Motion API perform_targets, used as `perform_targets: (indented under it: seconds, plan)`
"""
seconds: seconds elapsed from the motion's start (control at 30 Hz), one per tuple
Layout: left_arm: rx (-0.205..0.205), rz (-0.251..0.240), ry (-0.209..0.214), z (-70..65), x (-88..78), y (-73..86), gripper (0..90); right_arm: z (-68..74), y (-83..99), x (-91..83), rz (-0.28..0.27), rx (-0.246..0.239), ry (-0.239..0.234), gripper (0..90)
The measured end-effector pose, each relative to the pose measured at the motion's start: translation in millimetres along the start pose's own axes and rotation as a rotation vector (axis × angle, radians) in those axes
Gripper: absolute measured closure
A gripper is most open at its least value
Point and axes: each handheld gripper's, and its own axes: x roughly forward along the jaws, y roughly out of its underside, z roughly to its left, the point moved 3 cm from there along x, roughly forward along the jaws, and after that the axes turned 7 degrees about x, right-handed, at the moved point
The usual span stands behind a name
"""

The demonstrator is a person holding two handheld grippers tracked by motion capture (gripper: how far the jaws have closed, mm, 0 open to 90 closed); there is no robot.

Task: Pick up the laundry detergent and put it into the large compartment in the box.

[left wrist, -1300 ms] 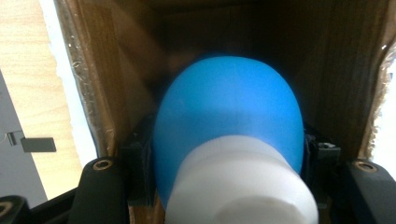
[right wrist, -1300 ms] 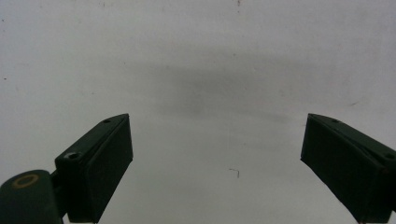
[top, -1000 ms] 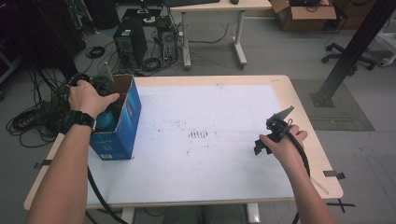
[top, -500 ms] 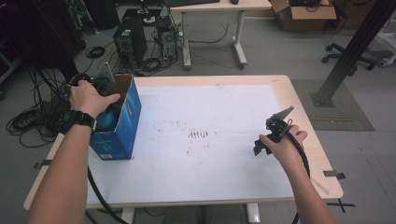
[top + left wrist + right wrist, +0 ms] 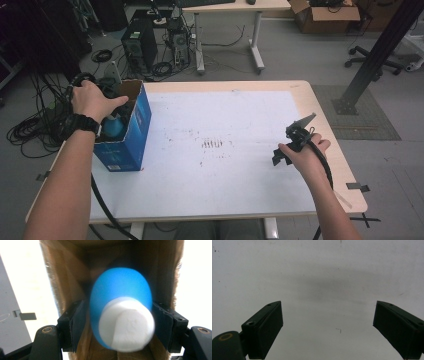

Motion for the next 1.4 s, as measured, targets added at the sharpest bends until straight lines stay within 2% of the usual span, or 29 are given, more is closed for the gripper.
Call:
perform_targets:
  seconds: [0.23, 0.37, 0.5, 0.6, 0.77, 1.03, 1.2, 1.4]
  plan:
    - [0.011, -0.029, -0.022, -2.4, -24.6, 1.2, 29.1, 0.0, 0.4, -3.8, -0.008, -0.001, -0.003, 9.1]
    - [0.032, -0.052, -0.029, -10.5, -38.9, 0.5, 27.6, 0.0, 0.9, -5.1, -0.011, 0.000, -0.005, 9.1]
    - [0.047, -0.069, -0.025, -25.0, -50.3, -1.2, 24.9, -0.4, 1.6, -7.4, -0.015, -0.006, -0.005, 9.1]
    - [0.072, -0.083, -0.018, -41.0, -59.3, -3.0, 24.4, 0.8, 2.5, -9.4, -0.014, -0.006, -0.008, 9.1]
    - [0.105, -0.102, -0.020, -63.5, -67.0, -6.3, 17.5, 1.0, 3.4, -11.2, -0.016, -0.007, -0.007, 9.1]
    - [0.143, -0.118, -0.004, -102.8, -66.0, -11.1, 10.3, 3.1, 3.7, -15.4, -0.022, -0.020, -0.012, 9.1]
    - [0.164, -0.115, 0.012, -126.9, -54.4, -13.9, 8.8, 4.4, 2.9, -18.1, -0.028, -0.027, -0.017, 9.1]
    - [0.185, -0.108, 0.019, -148.5, -40.0, -15.6, 5.9, 5.9, 3.0, -18.9, -0.031, -0.032, -0.024, 9.1]
